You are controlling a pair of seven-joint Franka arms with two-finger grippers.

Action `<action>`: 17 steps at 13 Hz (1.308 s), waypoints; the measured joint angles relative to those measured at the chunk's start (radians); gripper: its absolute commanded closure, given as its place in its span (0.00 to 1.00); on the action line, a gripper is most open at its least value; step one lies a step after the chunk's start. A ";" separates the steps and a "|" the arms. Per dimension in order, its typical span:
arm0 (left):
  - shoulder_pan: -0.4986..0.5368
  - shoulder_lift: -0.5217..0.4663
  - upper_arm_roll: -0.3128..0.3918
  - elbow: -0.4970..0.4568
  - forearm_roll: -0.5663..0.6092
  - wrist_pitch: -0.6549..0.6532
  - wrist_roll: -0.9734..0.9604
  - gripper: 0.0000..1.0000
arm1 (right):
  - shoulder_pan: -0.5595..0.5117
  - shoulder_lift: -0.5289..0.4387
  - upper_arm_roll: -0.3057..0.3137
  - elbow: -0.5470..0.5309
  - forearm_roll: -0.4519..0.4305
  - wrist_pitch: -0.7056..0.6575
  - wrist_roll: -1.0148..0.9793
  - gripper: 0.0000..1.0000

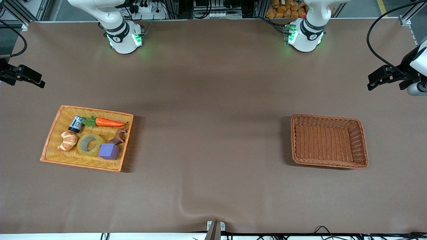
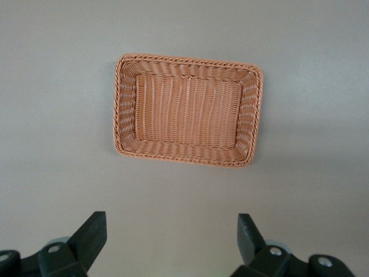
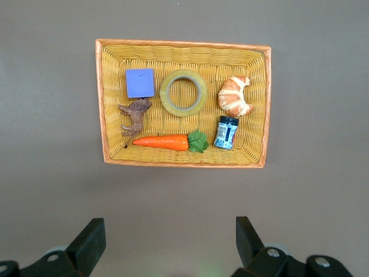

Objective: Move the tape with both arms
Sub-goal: 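Reach the right gripper down to the yellow tape roll in the tray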

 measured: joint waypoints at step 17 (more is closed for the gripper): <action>0.000 0.045 0.002 0.025 0.000 -0.003 -0.060 0.00 | 0.045 0.338 0.009 -0.253 0.048 0.621 -0.362 0.00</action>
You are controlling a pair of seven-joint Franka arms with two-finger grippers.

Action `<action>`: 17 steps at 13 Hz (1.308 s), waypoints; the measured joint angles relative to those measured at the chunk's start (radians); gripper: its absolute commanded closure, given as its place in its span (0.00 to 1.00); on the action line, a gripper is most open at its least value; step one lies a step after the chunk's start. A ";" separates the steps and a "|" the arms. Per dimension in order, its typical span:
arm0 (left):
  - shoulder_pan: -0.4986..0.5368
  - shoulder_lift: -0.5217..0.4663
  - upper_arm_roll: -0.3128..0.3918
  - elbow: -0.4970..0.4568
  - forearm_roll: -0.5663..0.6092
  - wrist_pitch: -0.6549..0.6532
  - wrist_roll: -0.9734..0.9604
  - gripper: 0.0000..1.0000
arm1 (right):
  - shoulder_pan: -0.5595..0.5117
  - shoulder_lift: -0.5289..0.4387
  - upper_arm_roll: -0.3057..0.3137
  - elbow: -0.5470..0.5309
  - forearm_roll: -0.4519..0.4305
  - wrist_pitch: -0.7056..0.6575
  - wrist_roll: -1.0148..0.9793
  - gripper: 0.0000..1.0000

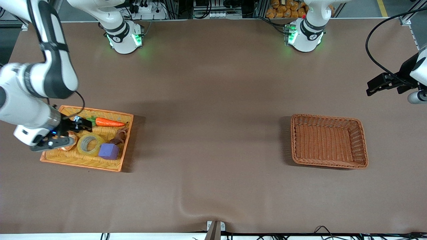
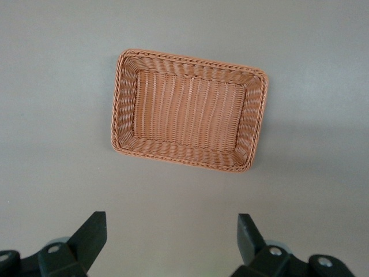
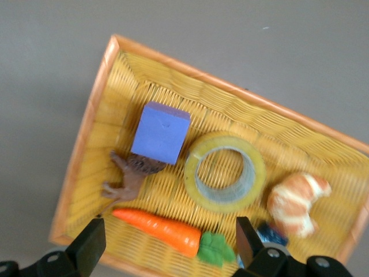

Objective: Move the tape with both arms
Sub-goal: 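Reach the right gripper down to the yellow tape roll in the tray, then grasp the tape roll with the right gripper and lift it out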

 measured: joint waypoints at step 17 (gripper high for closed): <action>0.001 0.007 -0.001 -0.014 0.000 -0.003 -0.001 0.00 | -0.035 0.237 -0.007 -0.041 0.000 0.177 -0.249 1.00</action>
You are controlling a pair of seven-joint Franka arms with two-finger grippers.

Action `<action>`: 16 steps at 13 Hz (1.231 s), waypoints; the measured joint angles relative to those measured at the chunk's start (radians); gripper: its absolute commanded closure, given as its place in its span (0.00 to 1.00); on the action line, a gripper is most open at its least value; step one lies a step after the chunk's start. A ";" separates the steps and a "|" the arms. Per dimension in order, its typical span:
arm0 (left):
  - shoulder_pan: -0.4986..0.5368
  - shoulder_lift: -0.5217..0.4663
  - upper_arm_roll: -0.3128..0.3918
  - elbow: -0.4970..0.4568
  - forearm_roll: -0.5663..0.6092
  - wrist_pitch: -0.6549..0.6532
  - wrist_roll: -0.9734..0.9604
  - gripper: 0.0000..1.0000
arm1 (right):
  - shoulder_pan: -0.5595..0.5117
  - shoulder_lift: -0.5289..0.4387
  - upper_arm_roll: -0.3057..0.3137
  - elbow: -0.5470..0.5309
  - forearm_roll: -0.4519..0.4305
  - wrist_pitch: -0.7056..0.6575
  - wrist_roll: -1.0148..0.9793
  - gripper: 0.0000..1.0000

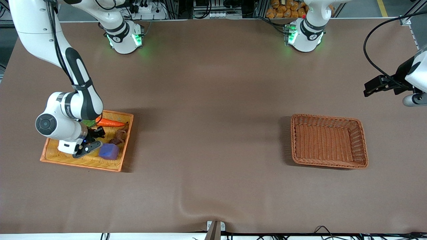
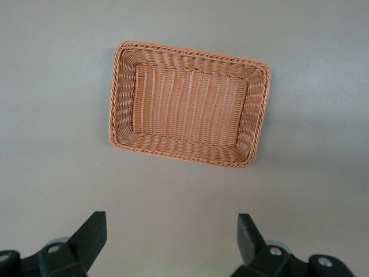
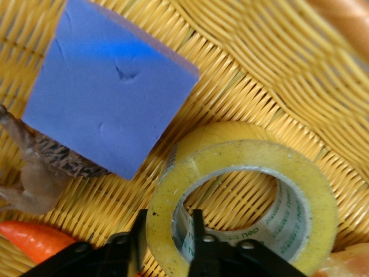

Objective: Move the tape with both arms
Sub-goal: 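Grasp the tape roll with the right gripper and lift it out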

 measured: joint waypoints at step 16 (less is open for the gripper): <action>0.001 0.009 0.000 -0.009 0.000 0.000 0.000 0.00 | 0.397 -0.128 0.027 0.536 0.139 -0.701 0.587 1.00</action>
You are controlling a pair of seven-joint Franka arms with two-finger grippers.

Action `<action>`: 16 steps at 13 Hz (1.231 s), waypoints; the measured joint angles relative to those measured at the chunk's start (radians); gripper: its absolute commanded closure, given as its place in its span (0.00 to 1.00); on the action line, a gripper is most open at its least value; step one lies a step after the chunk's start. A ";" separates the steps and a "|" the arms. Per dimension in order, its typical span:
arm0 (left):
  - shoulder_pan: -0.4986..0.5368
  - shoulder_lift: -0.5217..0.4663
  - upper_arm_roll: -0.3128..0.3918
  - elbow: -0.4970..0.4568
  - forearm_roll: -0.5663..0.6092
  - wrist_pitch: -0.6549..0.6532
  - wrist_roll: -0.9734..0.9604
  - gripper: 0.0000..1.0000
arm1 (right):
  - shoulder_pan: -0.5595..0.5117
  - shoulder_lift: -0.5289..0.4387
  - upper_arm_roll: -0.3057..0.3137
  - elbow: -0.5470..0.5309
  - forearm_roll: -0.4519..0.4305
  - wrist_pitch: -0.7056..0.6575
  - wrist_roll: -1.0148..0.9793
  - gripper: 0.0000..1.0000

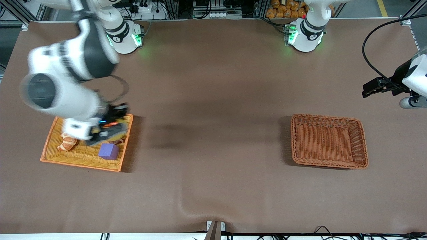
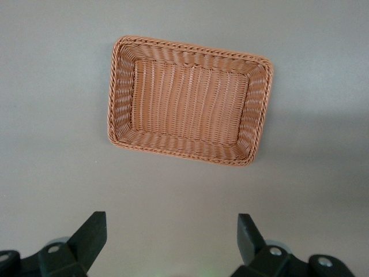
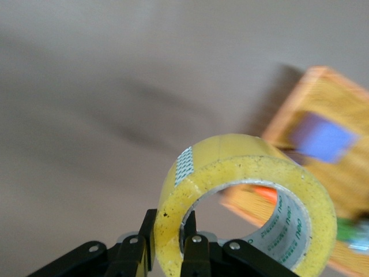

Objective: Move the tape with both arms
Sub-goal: 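Grasp the tape roll with the right gripper and lift it out, then set the tape on the table while the left gripper reaches toward it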

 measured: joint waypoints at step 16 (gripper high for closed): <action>-0.002 0.005 -0.003 -0.013 0.000 0.000 0.000 0.00 | 0.424 0.512 0.083 0.153 0.041 0.718 0.866 0.11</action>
